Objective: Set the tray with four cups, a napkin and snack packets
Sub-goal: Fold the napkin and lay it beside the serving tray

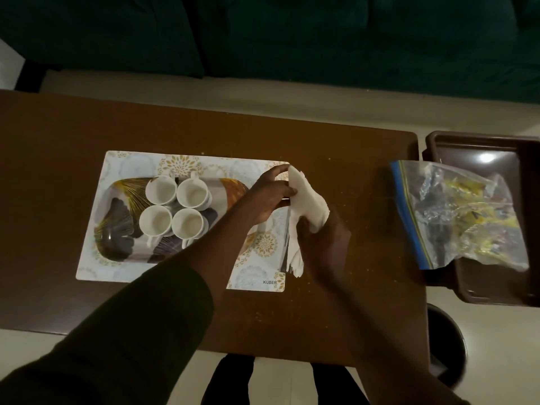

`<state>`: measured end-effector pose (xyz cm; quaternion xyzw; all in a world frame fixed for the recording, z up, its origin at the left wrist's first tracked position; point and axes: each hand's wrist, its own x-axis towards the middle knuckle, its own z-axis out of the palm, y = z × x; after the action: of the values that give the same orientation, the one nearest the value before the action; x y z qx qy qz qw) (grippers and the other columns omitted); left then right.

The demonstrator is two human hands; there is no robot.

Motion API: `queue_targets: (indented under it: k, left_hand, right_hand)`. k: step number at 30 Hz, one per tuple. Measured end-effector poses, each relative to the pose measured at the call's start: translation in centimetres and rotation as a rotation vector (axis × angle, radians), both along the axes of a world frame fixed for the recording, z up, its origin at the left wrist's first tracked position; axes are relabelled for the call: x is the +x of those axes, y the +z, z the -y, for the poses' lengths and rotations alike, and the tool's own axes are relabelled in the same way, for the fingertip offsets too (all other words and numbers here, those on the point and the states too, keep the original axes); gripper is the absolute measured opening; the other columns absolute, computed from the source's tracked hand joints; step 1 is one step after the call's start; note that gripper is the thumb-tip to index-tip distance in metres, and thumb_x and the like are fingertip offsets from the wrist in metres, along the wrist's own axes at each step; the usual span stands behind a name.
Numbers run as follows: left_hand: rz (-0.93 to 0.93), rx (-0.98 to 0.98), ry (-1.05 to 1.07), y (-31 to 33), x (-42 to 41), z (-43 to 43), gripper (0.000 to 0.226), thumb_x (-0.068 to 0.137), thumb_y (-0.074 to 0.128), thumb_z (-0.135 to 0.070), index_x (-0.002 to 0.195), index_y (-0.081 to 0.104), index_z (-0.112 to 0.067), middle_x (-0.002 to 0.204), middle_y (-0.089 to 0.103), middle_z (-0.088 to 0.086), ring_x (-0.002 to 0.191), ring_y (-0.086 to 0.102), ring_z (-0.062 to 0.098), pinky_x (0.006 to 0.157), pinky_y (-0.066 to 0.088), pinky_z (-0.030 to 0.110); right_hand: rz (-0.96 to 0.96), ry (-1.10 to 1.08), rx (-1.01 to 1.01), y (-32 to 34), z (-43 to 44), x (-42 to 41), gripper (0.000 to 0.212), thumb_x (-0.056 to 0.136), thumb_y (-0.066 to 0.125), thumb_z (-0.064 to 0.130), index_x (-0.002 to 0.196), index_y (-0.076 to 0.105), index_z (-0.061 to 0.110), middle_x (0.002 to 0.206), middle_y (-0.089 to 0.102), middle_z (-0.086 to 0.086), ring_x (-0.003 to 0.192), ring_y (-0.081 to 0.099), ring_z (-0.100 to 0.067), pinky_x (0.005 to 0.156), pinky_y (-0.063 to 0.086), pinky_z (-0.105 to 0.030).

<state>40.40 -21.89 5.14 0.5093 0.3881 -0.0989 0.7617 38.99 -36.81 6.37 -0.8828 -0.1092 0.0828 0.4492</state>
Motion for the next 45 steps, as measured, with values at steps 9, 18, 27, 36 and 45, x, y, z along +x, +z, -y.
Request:
queue_targets:
  k: [9, 18, 27, 36, 45]
  left_hand:
    - [0.001, -0.053, -0.057, -0.6, 0.3, 0.3, 0.067, 0.085, 0.055, 0.016, 0.143, 0.040, -0.014, 0.130, 0.060, 0.019, 0.114, 0.058, 0.031, 0.091, 0.052, 0.042]
    - [0.043, -0.028, -0.148, -0.8, 1.0, 0.5, 0.058, 0.084, 0.051, 0.019, 0.132, 0.051, -0.015, 0.131, 0.058, 0.018, 0.118, 0.056, 0.029, 0.092, 0.053, 0.039]
    - [0.011, 0.100, -0.172, -1.7, 0.4, -0.2, 0.054, 0.084, 0.048, 0.017, 0.128, 0.053, -0.016, 0.115, 0.060, 0.017, 0.106, 0.059, 0.030, 0.096, 0.052, 0.044]
    - [-0.030, 0.520, -0.422, -2.3, 0.5, -0.2, 0.043, 0.077, 0.050, 0.003, 0.100, 0.070, -0.027, 0.107, 0.071, 0.006, 0.072, 0.058, 0.019, 0.059, 0.042, 0.029]
    - [0.062, 0.760, -0.390, -2.8, 0.1, 0.1, 0.060, 0.083, 0.046, 0.005, 0.131, 0.059, -0.029, 0.146, 0.050, 0.004, 0.106, 0.063, 0.010, 0.063, 0.046, 0.014]
  right_hand:
    - [-0.187, -0.110, 0.046, 0.0, 0.7, -1.9, 0.070, 0.072, 0.082, 0.018, 0.133, 0.047, 0.016, 0.107, 0.055, 0.016, 0.086, 0.053, 0.008, 0.058, 0.041, 0.003]
    - [-0.186, -0.083, 0.047, -0.1, 1.2, -3.3, 0.050, 0.082, 0.068, 0.005, 0.129, 0.051, 0.011, 0.091, 0.064, 0.017, 0.075, 0.067, 0.004, 0.058, 0.053, -0.011]
    - [-0.102, 0.074, -0.101, -0.7, 0.7, -3.9, 0.036, 0.083, 0.067, 0.008, 0.117, 0.054, 0.003, 0.094, 0.066, -0.012, 0.076, 0.064, -0.026, 0.058, 0.051, -0.028]
    - [-0.029, 0.036, -0.094, -1.4, 0.9, -3.0, 0.015, 0.087, 0.066, 0.019, 0.099, 0.063, 0.009, 0.085, 0.069, 0.002, 0.064, 0.059, -0.008, 0.052, 0.046, -0.022]
    - [-0.003, 0.026, -0.097, -1.6, 0.8, -2.8, 0.009, 0.088, 0.065, 0.014, 0.092, 0.060, 0.008, 0.078, 0.062, -0.002, 0.064, 0.055, -0.015, 0.053, 0.039, -0.016]
